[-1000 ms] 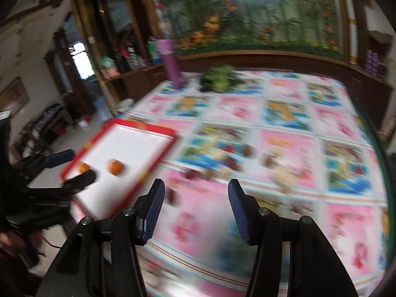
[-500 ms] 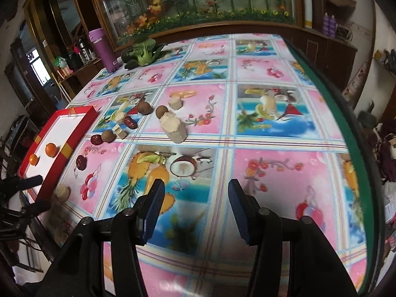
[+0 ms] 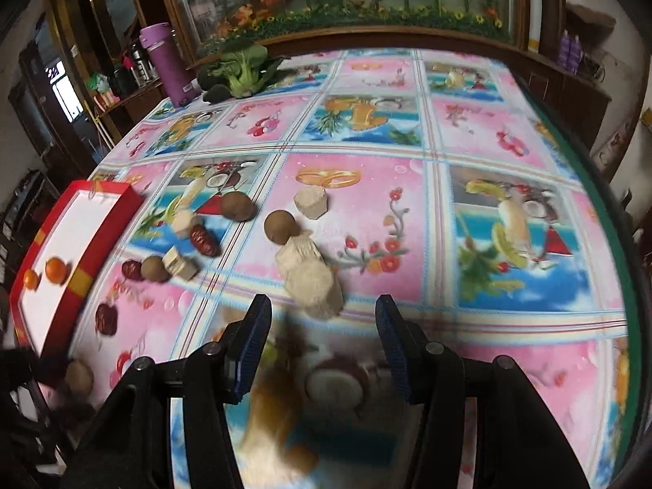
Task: Organize fruits
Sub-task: 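Grasp the round beige cake with the left tool while the right grasps a beige cube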
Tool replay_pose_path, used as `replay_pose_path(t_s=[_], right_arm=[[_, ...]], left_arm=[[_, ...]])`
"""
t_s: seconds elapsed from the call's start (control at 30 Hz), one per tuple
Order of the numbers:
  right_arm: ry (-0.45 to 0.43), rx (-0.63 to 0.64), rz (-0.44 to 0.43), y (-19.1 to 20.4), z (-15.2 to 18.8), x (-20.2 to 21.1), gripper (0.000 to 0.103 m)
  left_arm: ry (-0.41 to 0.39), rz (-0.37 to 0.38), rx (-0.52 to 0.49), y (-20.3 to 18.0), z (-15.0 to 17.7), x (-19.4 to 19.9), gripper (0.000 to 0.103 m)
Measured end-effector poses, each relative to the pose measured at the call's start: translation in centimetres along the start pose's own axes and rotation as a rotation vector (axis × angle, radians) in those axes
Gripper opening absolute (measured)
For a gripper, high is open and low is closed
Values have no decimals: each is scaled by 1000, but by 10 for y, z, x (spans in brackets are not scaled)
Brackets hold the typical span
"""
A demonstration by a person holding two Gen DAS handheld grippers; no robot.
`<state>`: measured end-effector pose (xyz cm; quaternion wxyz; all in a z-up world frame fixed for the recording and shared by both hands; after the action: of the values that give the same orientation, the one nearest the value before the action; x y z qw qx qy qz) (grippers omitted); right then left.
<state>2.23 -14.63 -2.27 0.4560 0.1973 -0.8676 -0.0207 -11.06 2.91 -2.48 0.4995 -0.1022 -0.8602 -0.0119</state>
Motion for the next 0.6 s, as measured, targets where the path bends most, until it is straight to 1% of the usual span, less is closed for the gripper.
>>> replay_pose_path(t_s=[0.03, 0.1, 0.13, 0.2, 0.3, 0.47, 0.6], right_arm=[[-2, -3, -2, 1, -1, -2, 52], [-2, -3, -5, 3, -2, -5, 40], [-7, -3, -6, 4, -3, -6, 38], [-9, -4, 0, 6, -3, -7, 30], [-13, -10, -5, 6, -4, -7, 29], [-18, -35, -17, 4, -2, -5, 29], [-7, -92, -38, 5, 5, 2, 29]], left_arm=[[3, 8, 1, 0, 1, -1, 51], [-2, 18, -1, 1, 1, -2, 50], [-3, 21, 0, 2, 1, -2, 48], [-7, 23, -2, 4, 1, -1, 45], [-12, 16, -7, 4, 1, -2, 43], [-43, -37, -35, 3, 4, -1, 29], [-85, -73, -45, 0, 7, -1, 29]])
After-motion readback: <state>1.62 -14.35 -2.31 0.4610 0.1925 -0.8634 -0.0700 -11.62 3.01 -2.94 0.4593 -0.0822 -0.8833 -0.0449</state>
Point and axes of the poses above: each gripper's, at about its wrist camera, not at the fingertips, and x roughly against the way its jaws point, y to its left, z to its underside, the point moved 5 cm from there along -x, roughly the way its jaws point, and after that the axes turned 3 degrees about -z, right-handed, at the moved point
